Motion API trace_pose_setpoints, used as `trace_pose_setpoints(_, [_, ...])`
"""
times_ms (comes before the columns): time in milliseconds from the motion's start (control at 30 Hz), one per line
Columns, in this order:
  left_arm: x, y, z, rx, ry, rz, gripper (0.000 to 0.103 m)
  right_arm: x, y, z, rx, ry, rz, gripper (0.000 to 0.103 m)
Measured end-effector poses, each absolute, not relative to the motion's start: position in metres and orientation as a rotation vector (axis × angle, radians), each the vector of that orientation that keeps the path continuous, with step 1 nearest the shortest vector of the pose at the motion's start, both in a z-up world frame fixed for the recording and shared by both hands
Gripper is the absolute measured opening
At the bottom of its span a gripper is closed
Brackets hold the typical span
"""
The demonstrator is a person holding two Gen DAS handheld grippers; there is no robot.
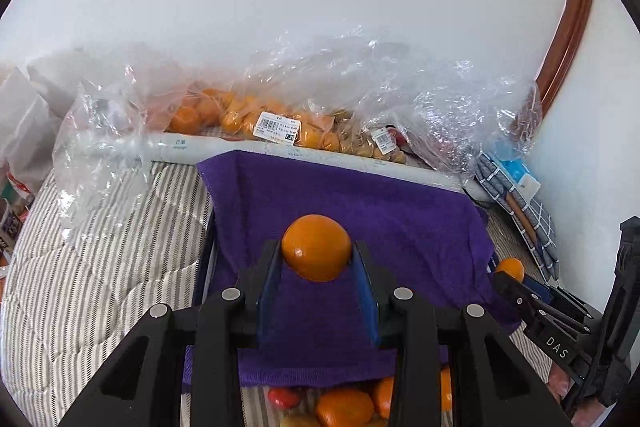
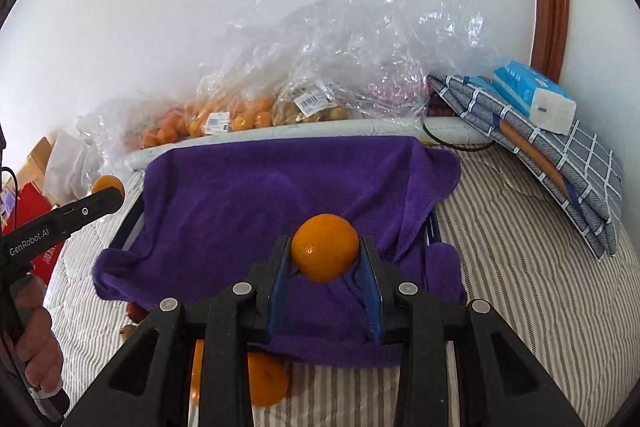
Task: Organize fruits
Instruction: 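Carry both held oranges over the purple towel with both tools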
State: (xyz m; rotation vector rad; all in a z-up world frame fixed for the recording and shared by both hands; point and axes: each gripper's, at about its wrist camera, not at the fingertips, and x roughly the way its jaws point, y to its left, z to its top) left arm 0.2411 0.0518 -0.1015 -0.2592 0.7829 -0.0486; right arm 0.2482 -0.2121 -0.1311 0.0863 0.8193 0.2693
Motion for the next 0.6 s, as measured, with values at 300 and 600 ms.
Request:
trace_pose_setpoints(300, [0.256,0.052,-0.134,-0.254,0.849,-0.035,0.033,0.277,-0.208,-0.165,0.078,0.870,0.268,0.033])
trace_pose_setpoints(600, [0.261,0.055,-0.147,-0.256,0.873,-0.021,0.033,0.283,-0.208,-0.179,0.088,0.893,0.284,0.033])
